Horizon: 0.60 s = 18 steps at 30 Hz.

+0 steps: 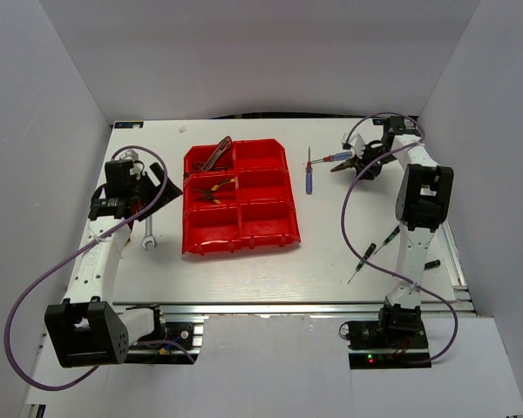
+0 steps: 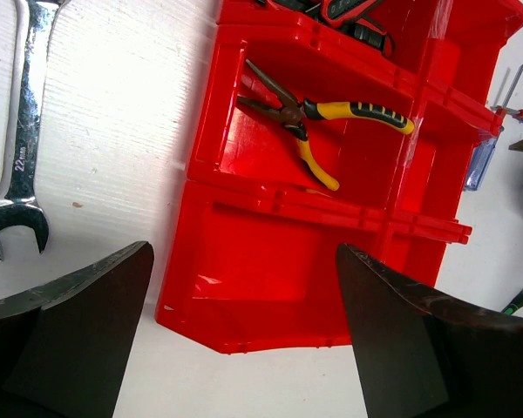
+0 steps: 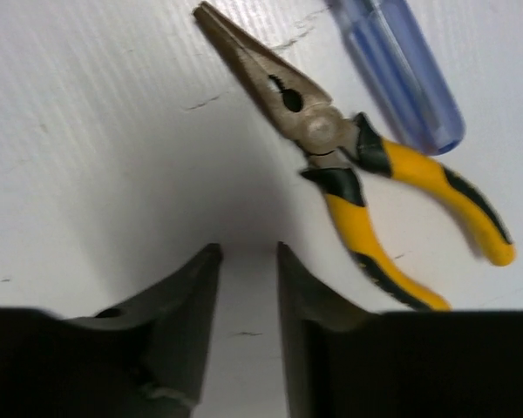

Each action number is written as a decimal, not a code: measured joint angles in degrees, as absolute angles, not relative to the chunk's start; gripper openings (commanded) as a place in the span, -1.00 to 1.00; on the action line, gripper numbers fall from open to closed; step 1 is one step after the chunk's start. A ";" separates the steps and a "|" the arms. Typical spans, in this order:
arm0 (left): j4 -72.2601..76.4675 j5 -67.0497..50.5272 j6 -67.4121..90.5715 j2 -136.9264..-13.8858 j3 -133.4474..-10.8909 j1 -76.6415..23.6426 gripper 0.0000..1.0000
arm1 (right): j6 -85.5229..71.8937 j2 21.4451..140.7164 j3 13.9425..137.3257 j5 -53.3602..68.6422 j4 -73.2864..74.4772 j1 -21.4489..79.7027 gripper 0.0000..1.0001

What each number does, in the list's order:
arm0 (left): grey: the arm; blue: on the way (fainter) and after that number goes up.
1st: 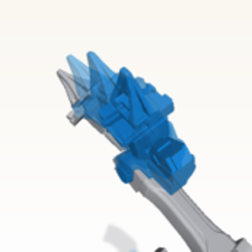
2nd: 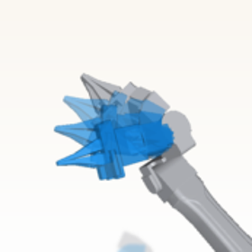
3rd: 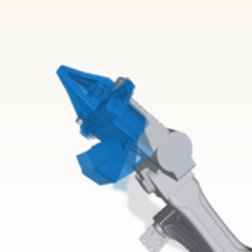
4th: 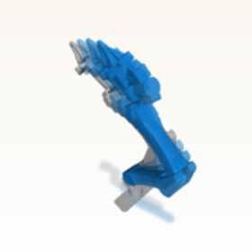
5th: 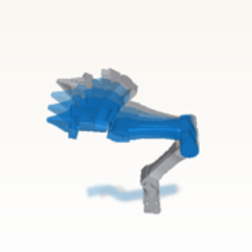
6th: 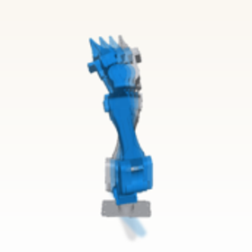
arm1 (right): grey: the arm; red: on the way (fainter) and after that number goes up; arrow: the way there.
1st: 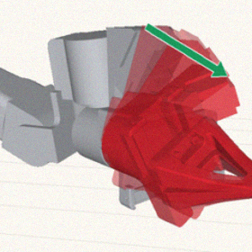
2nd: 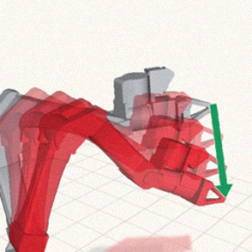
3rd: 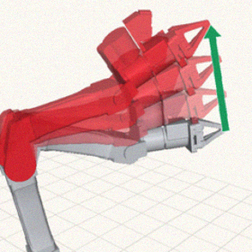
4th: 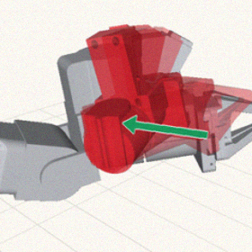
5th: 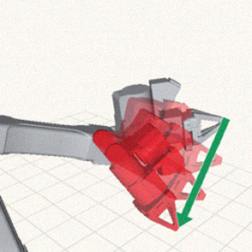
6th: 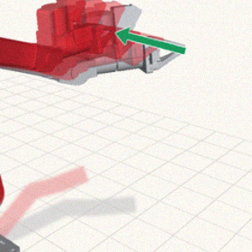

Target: Sort the tools into containers

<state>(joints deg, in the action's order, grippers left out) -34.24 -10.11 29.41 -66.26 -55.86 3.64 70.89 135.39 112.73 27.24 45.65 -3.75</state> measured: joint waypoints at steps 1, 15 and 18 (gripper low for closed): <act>-34.24 -10.11 29.41 -66.26 -55.86 3.64 0.94 | 71.31 134.69 111.68 27.46 45.63 -3.75 0.11; -34.24 -10.17 29.41 -66.28 -55.86 3.64 0.93 | 75.59 133.45 115.28 29.91 44.49 -4.16 0.32; -34.24 -10.17 29.41 -66.26 -55.86 3.64 0.94 | 75.83 134.78 118.02 29.54 43.66 -4.16 0.32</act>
<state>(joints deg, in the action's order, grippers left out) -34.24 -10.17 29.41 -66.26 -55.86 3.64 75.83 134.78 118.02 29.54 43.66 -4.16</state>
